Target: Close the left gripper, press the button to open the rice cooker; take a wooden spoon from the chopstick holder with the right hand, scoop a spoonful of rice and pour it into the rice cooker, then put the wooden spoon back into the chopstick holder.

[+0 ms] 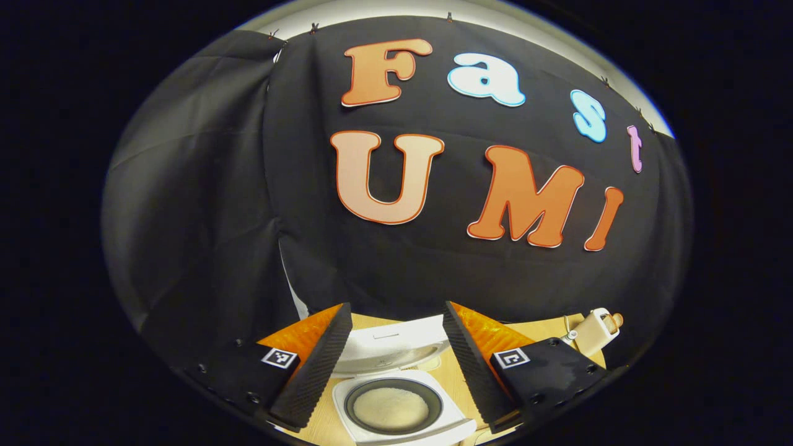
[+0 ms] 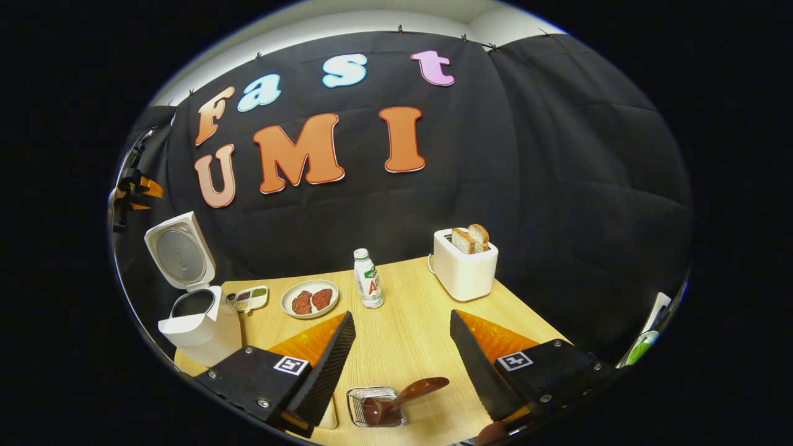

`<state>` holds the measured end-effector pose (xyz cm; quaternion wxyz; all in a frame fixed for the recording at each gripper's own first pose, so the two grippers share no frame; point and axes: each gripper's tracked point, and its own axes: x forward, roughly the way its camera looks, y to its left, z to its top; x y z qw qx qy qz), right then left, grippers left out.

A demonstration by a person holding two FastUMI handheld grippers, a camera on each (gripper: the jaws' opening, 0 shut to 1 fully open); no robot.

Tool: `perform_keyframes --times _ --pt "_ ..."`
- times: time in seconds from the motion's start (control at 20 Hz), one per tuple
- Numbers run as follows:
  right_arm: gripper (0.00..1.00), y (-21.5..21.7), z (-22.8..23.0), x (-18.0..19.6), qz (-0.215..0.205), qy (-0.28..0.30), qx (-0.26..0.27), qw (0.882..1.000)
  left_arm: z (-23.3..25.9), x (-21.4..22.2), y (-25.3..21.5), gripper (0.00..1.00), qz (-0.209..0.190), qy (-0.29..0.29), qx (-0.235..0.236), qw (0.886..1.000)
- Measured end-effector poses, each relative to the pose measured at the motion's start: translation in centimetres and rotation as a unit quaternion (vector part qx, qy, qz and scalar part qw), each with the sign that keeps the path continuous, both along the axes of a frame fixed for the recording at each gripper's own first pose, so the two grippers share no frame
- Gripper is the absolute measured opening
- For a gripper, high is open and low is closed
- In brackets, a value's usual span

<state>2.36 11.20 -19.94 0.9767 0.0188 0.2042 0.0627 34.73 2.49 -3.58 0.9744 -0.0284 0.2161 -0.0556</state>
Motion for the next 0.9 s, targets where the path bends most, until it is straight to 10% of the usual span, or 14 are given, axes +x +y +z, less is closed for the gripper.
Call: perform_keyframes --times 0.9 --pt "0.95 0.4 0.9 0.7 0.005 0.007 -0.012 1.0 -8.2 3.7 0.4 1.0 0.015 0.104 -0.016 0.994"
